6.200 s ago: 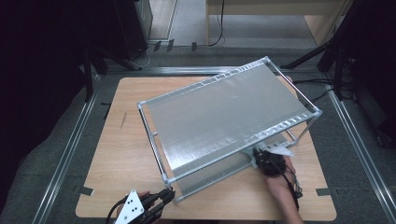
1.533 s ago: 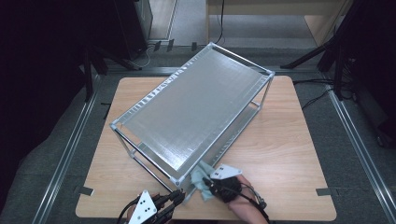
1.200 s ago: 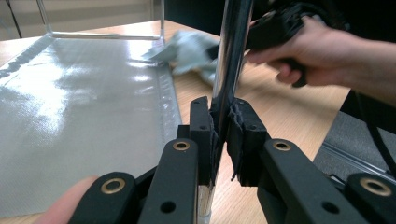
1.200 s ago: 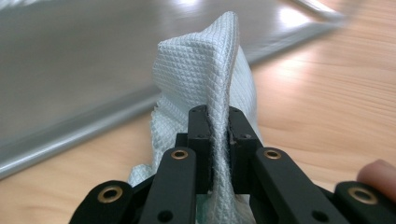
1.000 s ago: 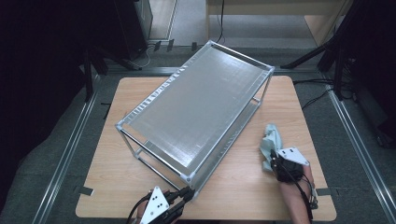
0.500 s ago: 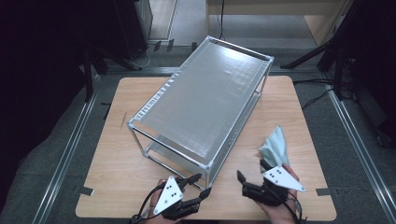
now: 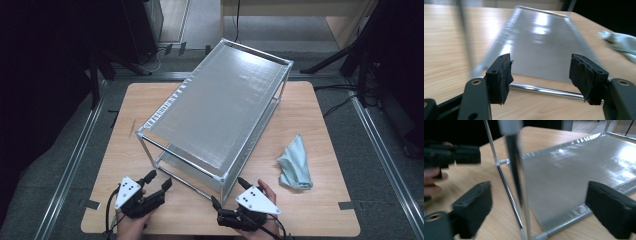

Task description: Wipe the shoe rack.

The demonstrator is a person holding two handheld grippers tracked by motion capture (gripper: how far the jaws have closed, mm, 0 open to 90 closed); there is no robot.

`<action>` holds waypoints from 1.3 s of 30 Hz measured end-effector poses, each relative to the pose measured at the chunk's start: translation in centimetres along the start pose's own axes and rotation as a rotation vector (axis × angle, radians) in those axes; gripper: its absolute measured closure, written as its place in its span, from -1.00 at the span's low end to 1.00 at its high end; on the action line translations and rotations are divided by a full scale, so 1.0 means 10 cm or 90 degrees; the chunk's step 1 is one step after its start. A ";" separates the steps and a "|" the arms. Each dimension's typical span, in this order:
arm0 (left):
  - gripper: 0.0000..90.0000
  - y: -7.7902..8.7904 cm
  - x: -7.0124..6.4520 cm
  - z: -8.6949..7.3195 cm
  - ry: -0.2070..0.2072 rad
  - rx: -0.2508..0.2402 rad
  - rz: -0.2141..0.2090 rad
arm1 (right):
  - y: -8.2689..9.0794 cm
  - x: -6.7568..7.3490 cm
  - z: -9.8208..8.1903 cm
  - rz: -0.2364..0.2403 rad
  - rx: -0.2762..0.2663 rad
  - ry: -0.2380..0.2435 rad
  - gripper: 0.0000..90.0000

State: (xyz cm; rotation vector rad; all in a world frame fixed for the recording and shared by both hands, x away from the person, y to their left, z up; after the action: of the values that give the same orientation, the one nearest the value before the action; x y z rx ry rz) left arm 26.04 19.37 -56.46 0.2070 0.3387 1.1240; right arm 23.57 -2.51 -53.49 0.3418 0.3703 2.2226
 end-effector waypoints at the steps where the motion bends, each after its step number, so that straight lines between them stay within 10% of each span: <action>1: -0.17 0.00 0.14 0.00 0.002 0.005 0.024 | -0.07 0.04 -0.03 -0.012 -0.001 0.009 -0.46; 5: -0.16 -0.02 0.36 0.02 0.025 0.009 0.068 | -0.17 0.04 -0.13 -0.017 0.010 0.006 0.37; 9: -0.15 -0.07 0.40 0.02 0.018 0.015 0.080 | -0.14 0.02 -0.19 0.010 0.011 -0.004 0.71; 16: 0.09 -0.18 0.37 0.04 -0.007 0.030 0.119 | -0.02 -0.13 -0.23 0.009 0.014 -0.009 0.78; 28: 0.75 -0.38 0.12 0.14 -0.009 0.014 0.047 | 0.24 -0.39 -0.30 -0.017 0.015 -0.004 0.77; 39: 0.79 -0.34 -0.32 0.06 -0.078 0.027 -0.030 | 0.39 -0.90 -0.29 -0.110 0.010 -0.045 0.77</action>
State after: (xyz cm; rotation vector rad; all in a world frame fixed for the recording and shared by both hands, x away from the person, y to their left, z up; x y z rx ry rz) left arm 27.92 15.07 -56.56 0.3032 0.2579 1.0532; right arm 25.29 -12.34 -55.70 0.3809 0.3654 2.0339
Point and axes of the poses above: each handheld gripper's, and its own axes: y roughly backward along the jaws, z roughly out of its top, x roughly to its left, the point moved 10 cm from there along -y, roughly forward along the jaws, and after that the axes turned 2 degrees about -y, right-handed, at the moved point
